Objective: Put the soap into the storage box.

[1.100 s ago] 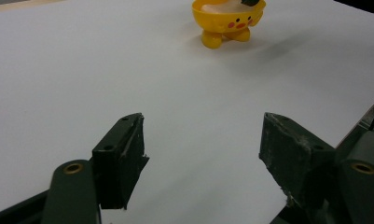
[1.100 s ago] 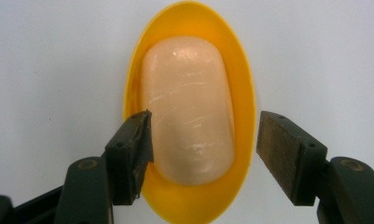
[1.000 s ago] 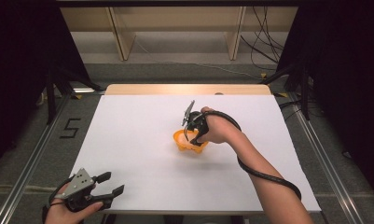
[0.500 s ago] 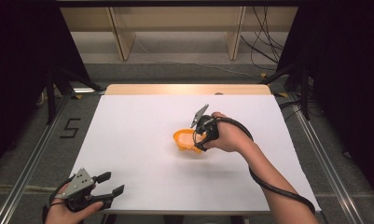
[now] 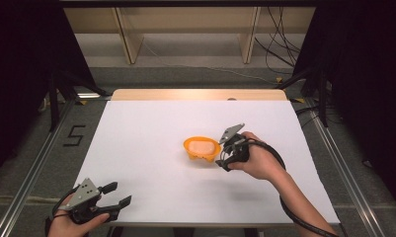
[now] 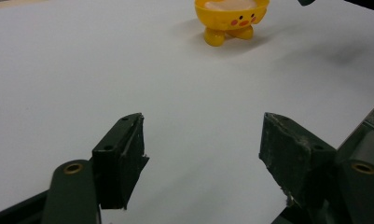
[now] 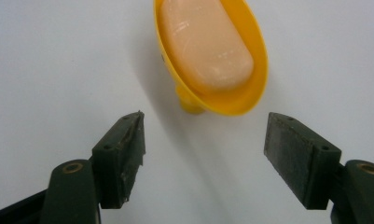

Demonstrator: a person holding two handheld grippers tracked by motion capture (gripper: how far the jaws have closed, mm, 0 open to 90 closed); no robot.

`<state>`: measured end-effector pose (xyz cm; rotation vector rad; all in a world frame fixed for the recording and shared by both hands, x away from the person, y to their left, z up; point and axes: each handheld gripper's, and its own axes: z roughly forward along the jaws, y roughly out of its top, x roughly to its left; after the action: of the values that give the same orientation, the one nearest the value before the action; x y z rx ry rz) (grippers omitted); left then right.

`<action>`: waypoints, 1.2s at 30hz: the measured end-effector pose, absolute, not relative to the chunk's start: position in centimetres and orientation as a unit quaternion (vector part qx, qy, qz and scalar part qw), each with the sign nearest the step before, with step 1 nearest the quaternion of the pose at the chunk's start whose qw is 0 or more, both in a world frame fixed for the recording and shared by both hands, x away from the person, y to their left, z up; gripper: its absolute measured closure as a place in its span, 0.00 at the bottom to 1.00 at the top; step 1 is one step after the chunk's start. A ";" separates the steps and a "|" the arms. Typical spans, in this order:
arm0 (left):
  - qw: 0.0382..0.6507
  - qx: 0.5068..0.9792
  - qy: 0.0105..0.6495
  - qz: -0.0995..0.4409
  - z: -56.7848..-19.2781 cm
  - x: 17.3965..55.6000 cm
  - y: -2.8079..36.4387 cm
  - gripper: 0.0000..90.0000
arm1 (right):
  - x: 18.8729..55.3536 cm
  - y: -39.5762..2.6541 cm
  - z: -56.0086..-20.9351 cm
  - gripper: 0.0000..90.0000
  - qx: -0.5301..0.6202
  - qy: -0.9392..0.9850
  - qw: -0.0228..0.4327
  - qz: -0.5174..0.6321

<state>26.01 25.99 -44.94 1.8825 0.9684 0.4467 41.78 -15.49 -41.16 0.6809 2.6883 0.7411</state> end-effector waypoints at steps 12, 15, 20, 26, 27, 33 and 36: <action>0.469 0.764 0.406 0.176 -45.1 26.0 25.9 0.34 | 39.5 -18.7 -43.9 0.34 0.289 0.911 0.131 0.264; 0.472 0.762 0.409 0.175 -45.2 26.0 25.9 0.34 | 39.1 -19.1 -44.6 0.34 0.303 0.905 0.125 0.272; 0.469 0.763 0.409 0.176 -45.2 26.0 25.9 0.34 | 38.4 -19.5 -45.5 0.34 0.314 0.891 0.134 0.299; 0.473 0.762 0.406 0.175 -45.1 26.0 25.9 0.34 | 37.7 -20.7 -46.6 0.36 0.341 0.867 0.146 0.332; 0.473 0.762 0.406 0.175 -45.1 26.0 25.9 0.34 | 37.7 -20.7 -46.6 0.36 0.341 0.867 0.146 0.332; 0.469 0.763 0.405 0.180 -45.0 26.1 26.2 0.34 | 37.3 -21.1 -47.1 0.37 0.369 0.851 0.148 0.343; 0.466 0.764 0.408 0.179 -45.0 26.1 26.2 0.34 | 37.4 -21.1 -47.1 0.37 0.371 0.847 0.148 0.349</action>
<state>26.08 26.15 -44.96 1.8760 1.0008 0.4405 37.40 -21.09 -47.12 1.0681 2.4368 1.0042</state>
